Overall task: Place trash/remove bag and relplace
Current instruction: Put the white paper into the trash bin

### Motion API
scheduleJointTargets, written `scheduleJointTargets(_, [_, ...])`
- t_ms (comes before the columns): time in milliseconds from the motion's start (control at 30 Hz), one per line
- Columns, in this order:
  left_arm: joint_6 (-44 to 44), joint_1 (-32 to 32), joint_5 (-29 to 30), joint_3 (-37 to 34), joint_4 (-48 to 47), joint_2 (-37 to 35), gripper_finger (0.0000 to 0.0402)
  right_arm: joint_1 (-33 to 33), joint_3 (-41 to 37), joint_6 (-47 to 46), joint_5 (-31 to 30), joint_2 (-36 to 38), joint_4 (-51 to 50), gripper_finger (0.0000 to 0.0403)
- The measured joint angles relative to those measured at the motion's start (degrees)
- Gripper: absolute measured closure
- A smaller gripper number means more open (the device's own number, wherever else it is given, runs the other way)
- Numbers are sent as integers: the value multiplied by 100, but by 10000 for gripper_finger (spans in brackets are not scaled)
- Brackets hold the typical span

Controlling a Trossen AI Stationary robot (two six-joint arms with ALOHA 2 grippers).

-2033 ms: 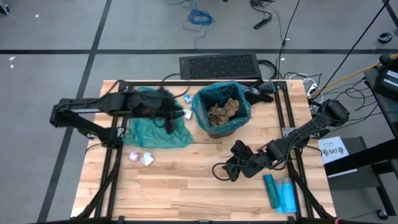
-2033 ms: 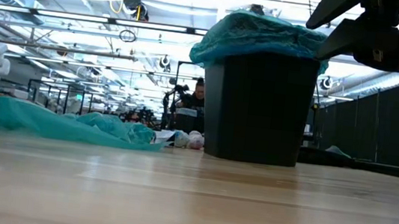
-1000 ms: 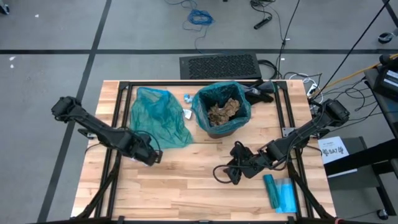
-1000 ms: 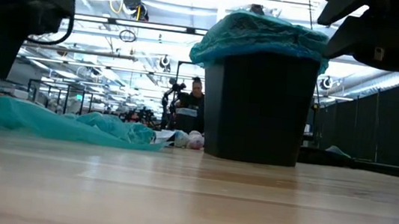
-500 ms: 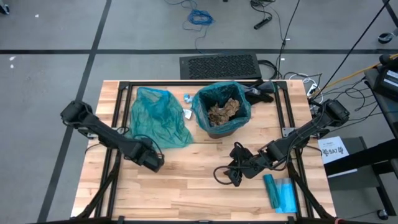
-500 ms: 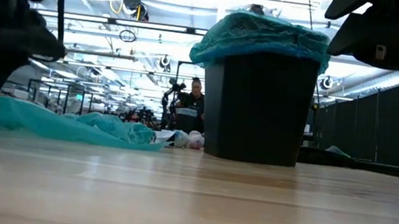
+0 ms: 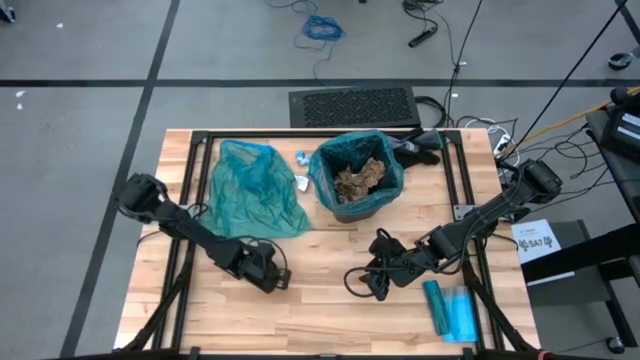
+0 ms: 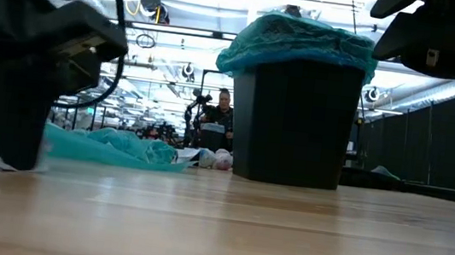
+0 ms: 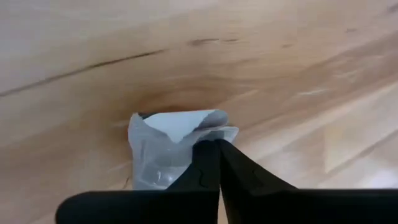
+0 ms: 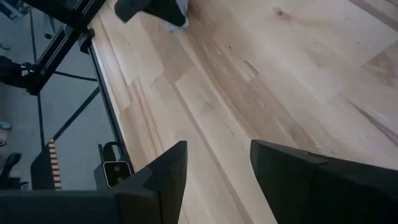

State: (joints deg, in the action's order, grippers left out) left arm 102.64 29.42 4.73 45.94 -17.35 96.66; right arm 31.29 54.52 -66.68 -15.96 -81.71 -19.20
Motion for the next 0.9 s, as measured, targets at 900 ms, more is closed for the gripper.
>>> scheduleJointTargets(900, [-1796,-202,346,2488,-2663,-42,398,-22,0,442,-38,0,75,234])
